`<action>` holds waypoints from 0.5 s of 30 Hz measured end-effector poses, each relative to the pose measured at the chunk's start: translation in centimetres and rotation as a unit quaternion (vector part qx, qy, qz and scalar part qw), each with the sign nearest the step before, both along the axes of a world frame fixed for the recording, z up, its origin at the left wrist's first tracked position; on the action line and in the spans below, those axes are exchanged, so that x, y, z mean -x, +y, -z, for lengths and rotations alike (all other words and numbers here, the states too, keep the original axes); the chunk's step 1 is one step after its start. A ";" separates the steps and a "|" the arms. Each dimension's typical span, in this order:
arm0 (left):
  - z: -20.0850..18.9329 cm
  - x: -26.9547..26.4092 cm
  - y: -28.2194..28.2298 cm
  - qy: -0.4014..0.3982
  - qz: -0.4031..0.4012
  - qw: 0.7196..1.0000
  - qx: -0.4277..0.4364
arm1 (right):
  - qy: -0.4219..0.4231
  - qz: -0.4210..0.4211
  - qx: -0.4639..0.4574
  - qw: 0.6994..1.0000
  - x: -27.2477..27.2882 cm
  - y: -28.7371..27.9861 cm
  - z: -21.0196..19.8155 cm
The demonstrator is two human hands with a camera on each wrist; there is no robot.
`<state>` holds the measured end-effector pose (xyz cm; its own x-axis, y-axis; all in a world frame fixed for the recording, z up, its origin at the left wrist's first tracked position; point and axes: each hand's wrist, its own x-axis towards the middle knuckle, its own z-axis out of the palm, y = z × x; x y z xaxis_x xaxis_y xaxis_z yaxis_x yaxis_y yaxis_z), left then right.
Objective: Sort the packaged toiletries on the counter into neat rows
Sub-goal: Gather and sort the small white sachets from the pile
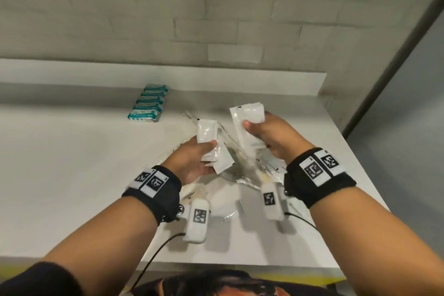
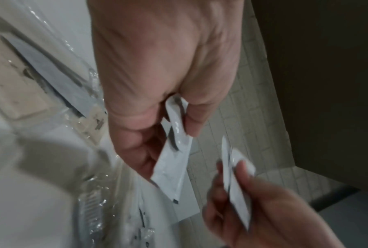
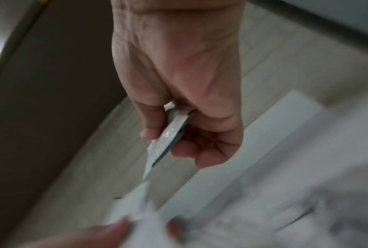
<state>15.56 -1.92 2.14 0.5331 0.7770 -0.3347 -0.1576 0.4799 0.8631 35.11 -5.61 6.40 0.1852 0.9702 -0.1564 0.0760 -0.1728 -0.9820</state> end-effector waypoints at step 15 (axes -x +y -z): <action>-2.3 4.0 0.9 -0.078 -0.003 0.996 -0.039 | 0.001 0.033 -0.048 0.998 9.2 2.0 0.0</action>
